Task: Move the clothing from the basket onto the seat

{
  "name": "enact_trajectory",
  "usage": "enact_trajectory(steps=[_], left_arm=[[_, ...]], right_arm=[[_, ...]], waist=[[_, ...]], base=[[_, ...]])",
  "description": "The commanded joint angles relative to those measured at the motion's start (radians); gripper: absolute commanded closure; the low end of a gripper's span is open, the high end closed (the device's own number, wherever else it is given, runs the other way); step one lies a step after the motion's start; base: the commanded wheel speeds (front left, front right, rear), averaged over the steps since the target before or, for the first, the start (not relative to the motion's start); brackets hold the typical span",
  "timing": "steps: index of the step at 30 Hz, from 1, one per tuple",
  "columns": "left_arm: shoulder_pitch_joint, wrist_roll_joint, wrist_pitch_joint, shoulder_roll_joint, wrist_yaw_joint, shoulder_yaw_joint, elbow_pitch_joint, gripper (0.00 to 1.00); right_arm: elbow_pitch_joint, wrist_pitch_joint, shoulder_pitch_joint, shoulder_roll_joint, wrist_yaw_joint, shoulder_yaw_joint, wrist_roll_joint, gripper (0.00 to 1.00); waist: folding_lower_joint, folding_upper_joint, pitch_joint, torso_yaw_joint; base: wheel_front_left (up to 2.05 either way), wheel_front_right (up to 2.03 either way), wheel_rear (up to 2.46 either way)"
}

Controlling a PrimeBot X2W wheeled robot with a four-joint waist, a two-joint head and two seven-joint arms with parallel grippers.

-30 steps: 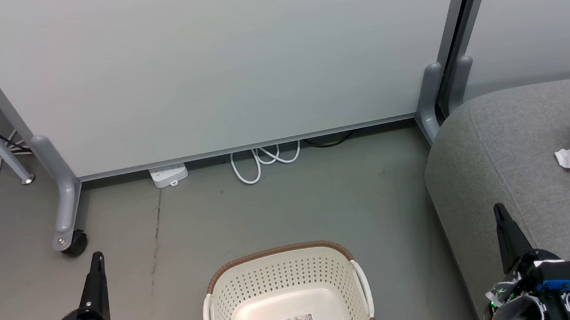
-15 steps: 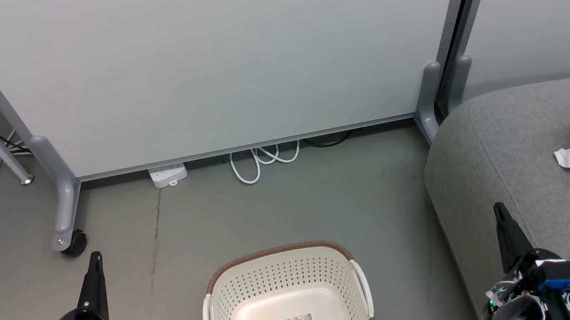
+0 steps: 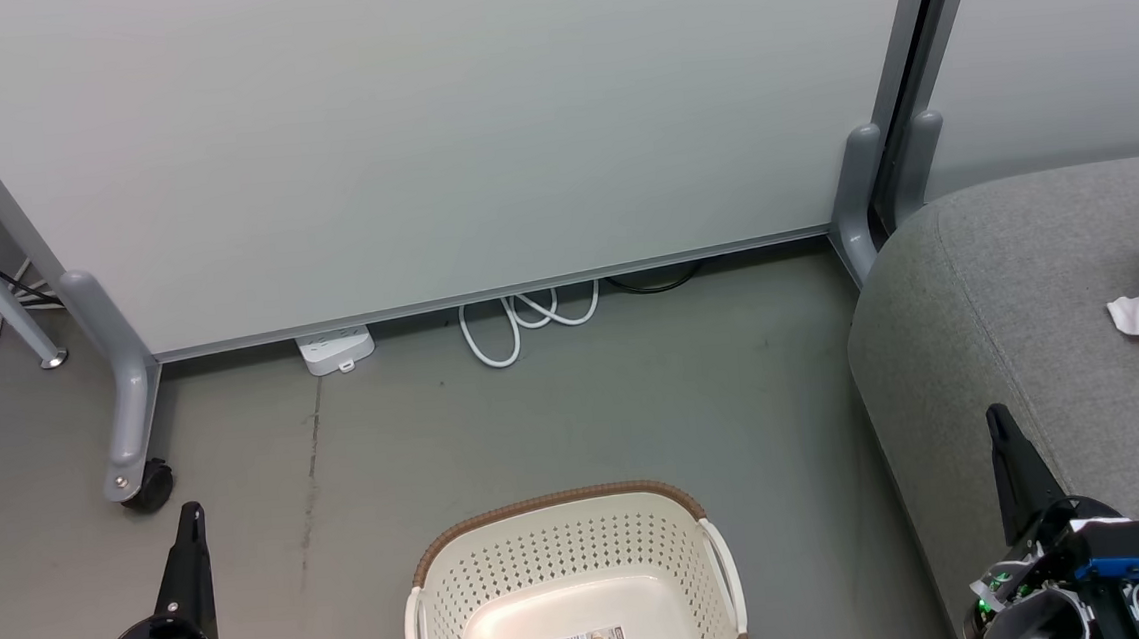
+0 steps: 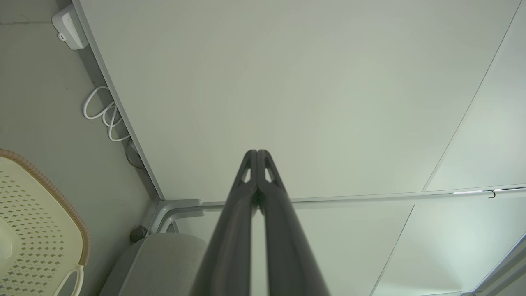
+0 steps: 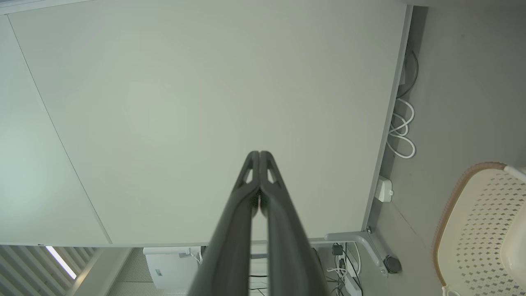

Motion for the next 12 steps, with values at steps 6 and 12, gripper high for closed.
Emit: enact_trajectory(steps=[6,12], left_arm=[[-0.012,-0.003,0.005,0.004,-0.007,0.001,-0.004,1.0],[-0.012,-0.003,0.005,0.004,-0.007,0.001,-0.004,1.0]], right_arm=[[-0.004,0.003,-0.01,0.002,0.0,-0.002,0.003,1.0],[-0.004,0.003,-0.01,0.002,0.0,-0.002,0.003,1.0]], waist=[[0.0,-0.0001,0.0,0.0],[0.0,-0.0001,0.0,0.0]], base=[[0.0,0.0,0.0],[0.0,0.0,0.0]])
